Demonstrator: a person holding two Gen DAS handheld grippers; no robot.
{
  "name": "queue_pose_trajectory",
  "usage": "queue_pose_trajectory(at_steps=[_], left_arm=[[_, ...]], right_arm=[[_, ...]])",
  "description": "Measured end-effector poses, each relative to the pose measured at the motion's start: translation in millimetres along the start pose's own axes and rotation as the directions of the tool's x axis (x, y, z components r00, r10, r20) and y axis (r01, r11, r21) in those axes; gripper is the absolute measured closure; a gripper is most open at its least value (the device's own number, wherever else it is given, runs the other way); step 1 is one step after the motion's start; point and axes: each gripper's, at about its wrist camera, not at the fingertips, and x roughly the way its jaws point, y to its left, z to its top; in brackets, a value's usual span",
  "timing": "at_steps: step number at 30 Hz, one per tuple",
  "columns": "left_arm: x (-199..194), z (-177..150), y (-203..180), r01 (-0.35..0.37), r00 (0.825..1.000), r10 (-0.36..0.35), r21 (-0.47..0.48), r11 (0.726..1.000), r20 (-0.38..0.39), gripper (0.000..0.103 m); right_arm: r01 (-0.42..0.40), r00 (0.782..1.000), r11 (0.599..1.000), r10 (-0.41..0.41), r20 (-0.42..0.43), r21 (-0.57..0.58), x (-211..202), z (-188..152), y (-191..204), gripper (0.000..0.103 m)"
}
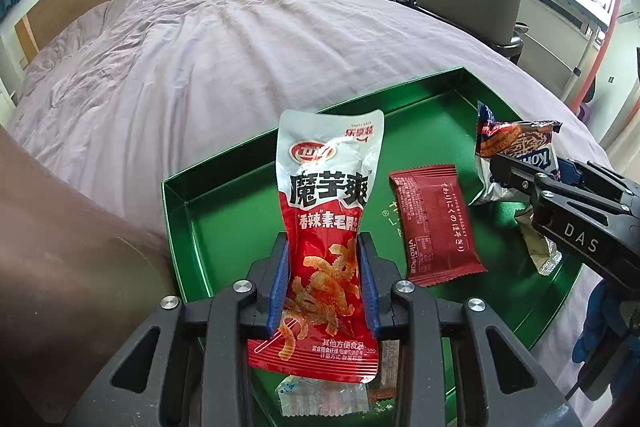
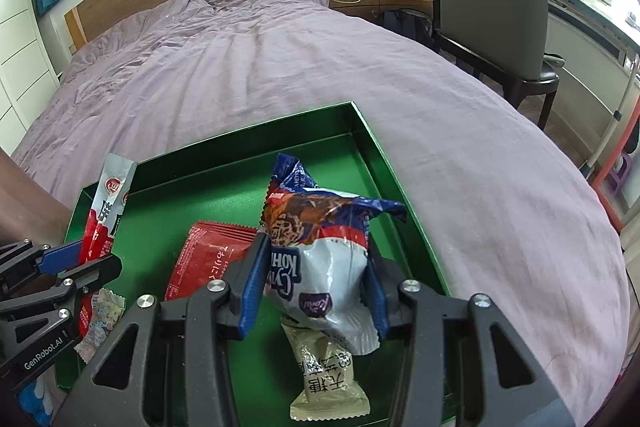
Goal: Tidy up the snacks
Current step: 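Lower both packets into the green tray and open both tools, then withdraw both tools from the tray back toward the remaining snacks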
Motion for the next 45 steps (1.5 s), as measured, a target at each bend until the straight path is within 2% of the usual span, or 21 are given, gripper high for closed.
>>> queue_pose_trajectory(at_steps=[8, 11, 16, 20, 27, 34, 39, 45], left_arm=[[2.2, -0.6, -3.4, -0.025, 1.000, 0.025, 0.020, 0.999, -0.003, 0.072], [0.2, 0.0, -4.1, -0.034, 0.999, 0.034, 0.021, 0.999, -0.002, 0.068], [-11.3, 2.4, -4.2, -0.048, 0.999, 0.047, 0.023, 0.999, 0.023, 0.055], [-27.5, 2.2, -5.1, -0.038, 0.998, 0.037, 0.023, 0.999, 0.043, 0.054], [-79.8, -12.3, -10.6, 0.006, 0.995, -0.011, 0.051, 0.999, 0.098, 0.053], [-147.5, -47.3, -2.9, 0.023, 0.986, -0.034, 0.073, 0.997, 0.162, 0.053], [-185.9, -77.9, 21.0, -0.014, 0.983, 0.005, 0.050, 0.999, 0.184, 0.053], [-221.0, -119.1, 56.4, -0.085, 0.977, 0.083, 0.003, 0.996, 0.198, 0.053]], right_arm=[[0.021, 1.000, 1.000, -0.021, -0.011, -0.013, 1.0, 1.5, 1.4, 0.000], [0.030, 0.999, 0.999, -0.030, -0.014, -0.011, -0.4, 2.0, 1.1, 0.000], [0.049, 0.999, 0.999, -0.049, -0.003, -0.015, -11.4, 4.6, 0.3, 0.000], [0.059, 0.998, 0.998, -0.058, 0.013, -0.020, -29.0, 7.7, 1.3, 0.000], [0.062, 0.996, 0.998, -0.061, 0.061, -0.016, -79.6, 7.1, 7.8, 0.000], [0.001, 0.992, 1.000, 0.002, 0.128, -0.021, -151.4, -7.2, 27.1, 0.000], [-0.061, 0.982, 0.998, 0.065, 0.178, -0.025, -201.9, -21.3, 45.5, 0.000], [-0.129, 0.971, 0.990, 0.139, 0.195, -0.062, -244.1, -39.6, 81.5, 0.000]])
